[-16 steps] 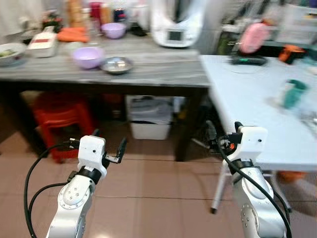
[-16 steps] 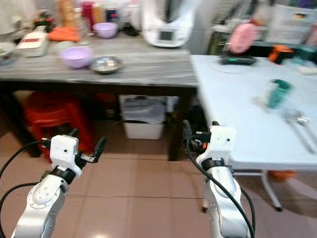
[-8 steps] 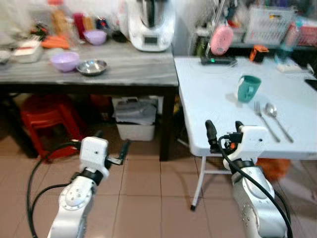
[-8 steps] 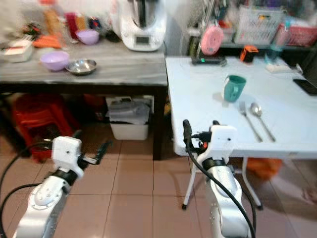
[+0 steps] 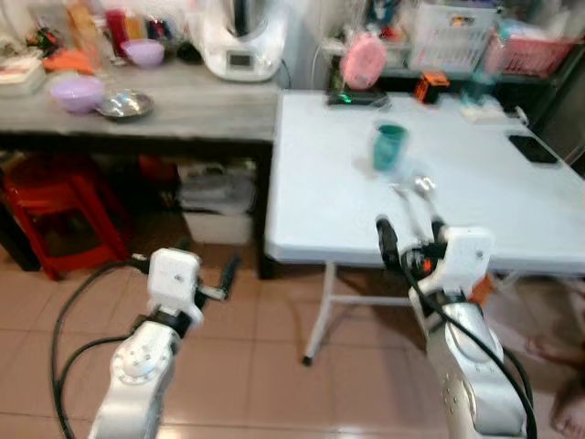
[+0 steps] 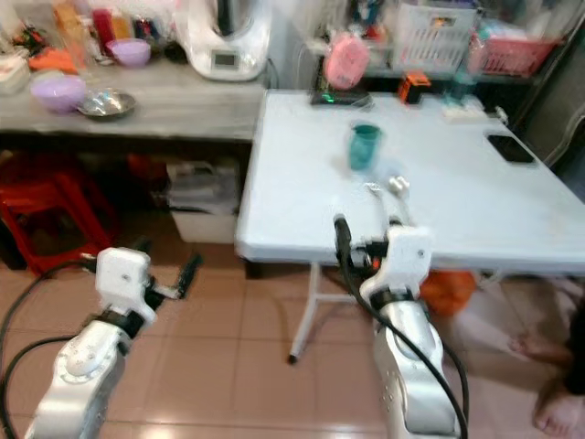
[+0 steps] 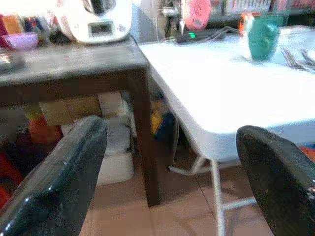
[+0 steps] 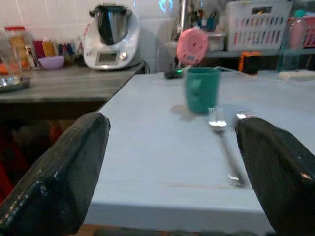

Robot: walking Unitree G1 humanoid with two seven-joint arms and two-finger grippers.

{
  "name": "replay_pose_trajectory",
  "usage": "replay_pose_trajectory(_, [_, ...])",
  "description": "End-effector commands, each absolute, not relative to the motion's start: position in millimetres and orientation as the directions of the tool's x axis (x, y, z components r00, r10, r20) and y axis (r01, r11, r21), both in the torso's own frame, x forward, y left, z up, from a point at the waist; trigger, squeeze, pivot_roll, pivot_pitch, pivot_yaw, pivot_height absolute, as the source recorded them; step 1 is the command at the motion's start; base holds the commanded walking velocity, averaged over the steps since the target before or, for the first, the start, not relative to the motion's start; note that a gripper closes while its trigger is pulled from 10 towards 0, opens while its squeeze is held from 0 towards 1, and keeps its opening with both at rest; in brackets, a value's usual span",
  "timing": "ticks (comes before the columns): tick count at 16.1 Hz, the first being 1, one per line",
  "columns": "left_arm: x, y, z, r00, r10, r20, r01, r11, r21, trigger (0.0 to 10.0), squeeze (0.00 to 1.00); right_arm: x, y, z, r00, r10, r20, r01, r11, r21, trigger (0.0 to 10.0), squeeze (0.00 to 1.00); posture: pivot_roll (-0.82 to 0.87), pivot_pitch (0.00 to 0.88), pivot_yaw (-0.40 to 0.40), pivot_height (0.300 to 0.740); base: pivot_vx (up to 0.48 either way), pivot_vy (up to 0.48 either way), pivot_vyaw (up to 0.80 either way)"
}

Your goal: Setting the table

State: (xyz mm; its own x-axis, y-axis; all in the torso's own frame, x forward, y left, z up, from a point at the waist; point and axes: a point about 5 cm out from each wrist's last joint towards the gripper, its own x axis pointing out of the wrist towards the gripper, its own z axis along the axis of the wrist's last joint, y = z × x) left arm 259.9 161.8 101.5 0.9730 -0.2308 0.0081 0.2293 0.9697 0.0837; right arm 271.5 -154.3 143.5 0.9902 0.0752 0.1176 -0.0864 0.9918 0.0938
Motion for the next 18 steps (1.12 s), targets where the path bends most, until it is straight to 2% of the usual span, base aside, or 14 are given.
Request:
replay_pose_trajectory(1, [262, 153, 104, 0.965, -0.262, 0.016, 0.26, 0.963, 0.074, 10.0, 0.0, 270, -161, 143, 0.992, 0.056, 0.114, -0.066, 0.994, 0.091, 10.0, 0.0, 0.01, 0.0, 0.001, 0.74, 0.0, -0.461, 0.0])
replay_pose_trajectory(4, [262, 152, 104, 0.964, -0.265, 0.016, 0.263, 0.962, 0.072, 10.0, 0.0, 270, -161, 143, 0.992, 0.056, 0.116, -0.067, 0.993, 0.093, 10.0, 0.0, 0.01, 0.0, 0.001, 0.74, 0.0, -0.456, 0.0])
replay_pose_trajectory(8, [259, 148, 107, 0.947, -0.317, 0.041, 0.315, 0.948, 0.05, 10.0, 0.0, 270, -160, 144, 0.99, 0.059, 0.124, -0.071, 0.993, 0.09, 10.0, 0.0, 0.01, 0.0, 0.002, 0.74, 0.0, 0.0, 0.0])
replay_pose_trajectory(10, [259, 147, 107, 0.944, -0.327, 0.043, 0.325, 0.945, 0.036, 10.0, 0.0, 270, -160, 144, 0.99, 0.063, 0.128, -0.074, 0.993, 0.087, 10.0, 0.0, 0.01, 0.0, 0.004, 0.74, 0.0, 0.0, 0.56])
replay_pose_trajectory(12, [259, 146, 107, 0.94, -0.338, 0.044, 0.337, 0.941, 0.029, 10.0, 0.0, 269, -160, 144, 0.99, 0.062, 0.128, -0.073, 0.993, 0.088, 10.0, 0.0, 0.01, 0.0, 0.002, 0.74, 0.278, 0.0, 0.56])
replay_pose_trajectory(18, [257, 142, 107, 0.931, -0.361, 0.047, 0.361, 0.932, 0.015, 10.0, 0.0, 269, -160, 145, 0.99, 0.062, 0.13, -0.073, 0.994, 0.084, 10.0, 0.0, 0.01, 0.0, 0.003, 0.74, 0.353, 0.0, 0.0])
